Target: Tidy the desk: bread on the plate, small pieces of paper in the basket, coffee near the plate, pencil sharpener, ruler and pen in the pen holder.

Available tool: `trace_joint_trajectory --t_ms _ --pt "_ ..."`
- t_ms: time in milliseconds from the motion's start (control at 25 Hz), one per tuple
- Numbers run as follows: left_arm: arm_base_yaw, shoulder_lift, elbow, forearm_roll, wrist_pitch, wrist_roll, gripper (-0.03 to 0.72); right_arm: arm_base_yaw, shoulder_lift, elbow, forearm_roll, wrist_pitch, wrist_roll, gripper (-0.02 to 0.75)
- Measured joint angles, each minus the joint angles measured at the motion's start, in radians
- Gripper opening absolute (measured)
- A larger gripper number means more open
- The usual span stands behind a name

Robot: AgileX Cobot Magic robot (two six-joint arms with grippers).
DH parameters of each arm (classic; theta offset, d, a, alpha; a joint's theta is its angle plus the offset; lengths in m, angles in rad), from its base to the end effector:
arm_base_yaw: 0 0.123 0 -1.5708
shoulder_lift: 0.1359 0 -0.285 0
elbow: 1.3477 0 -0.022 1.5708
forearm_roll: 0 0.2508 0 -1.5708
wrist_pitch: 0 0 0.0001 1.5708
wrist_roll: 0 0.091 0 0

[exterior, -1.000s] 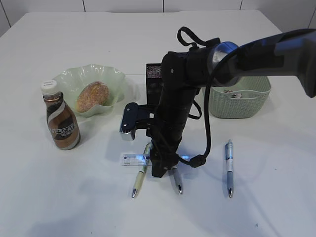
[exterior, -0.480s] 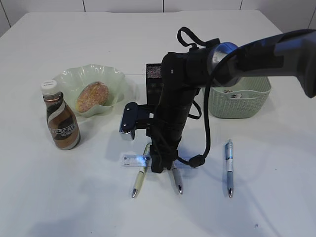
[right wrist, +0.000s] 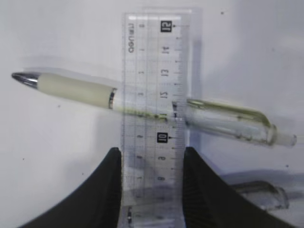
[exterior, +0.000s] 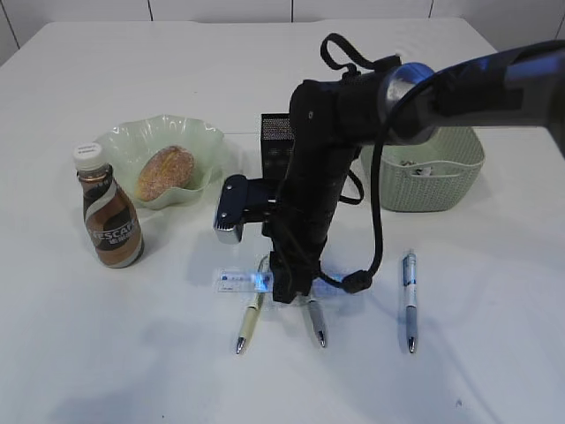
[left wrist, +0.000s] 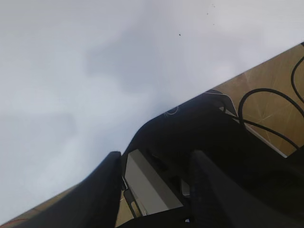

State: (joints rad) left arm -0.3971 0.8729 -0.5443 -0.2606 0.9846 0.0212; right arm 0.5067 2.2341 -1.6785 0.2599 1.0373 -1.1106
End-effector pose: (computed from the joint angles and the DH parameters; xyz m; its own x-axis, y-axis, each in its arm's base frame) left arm 0.1107 -0.0676 0.2424 -0.9120 0.2502 -0.3251 0.3363 0.9098 -0.2434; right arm 0.3793 0.2336 0.1397 -0.0834 -0.9702 -0.2276 -0.9958 0.0721 0.0572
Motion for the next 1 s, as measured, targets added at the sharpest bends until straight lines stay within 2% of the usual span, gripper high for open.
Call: trace_joint_trajectory --t_ms 320,440,720,1000 --pt "0.000 0.000 0.000 0.000 -0.001 0.000 0.328 0.000 -0.079 -0.039 0.016 0.008 0.000 0.283" --pt "0.000 0.000 0.000 0.000 -0.001 0.000 0.328 0.000 -0.081 -0.084 0.085 0.008 0.000 0.283" --pt "0.000 0.000 0.000 0.000 -0.001 0.000 0.328 0.000 -0.081 -0.156 0.254 -0.134 0.000 0.283" --pt "0.000 0.000 0.000 0.000 -0.001 0.000 0.328 -0.024 -0.081 -0.161 0.348 -0.218 0.000 0.283"
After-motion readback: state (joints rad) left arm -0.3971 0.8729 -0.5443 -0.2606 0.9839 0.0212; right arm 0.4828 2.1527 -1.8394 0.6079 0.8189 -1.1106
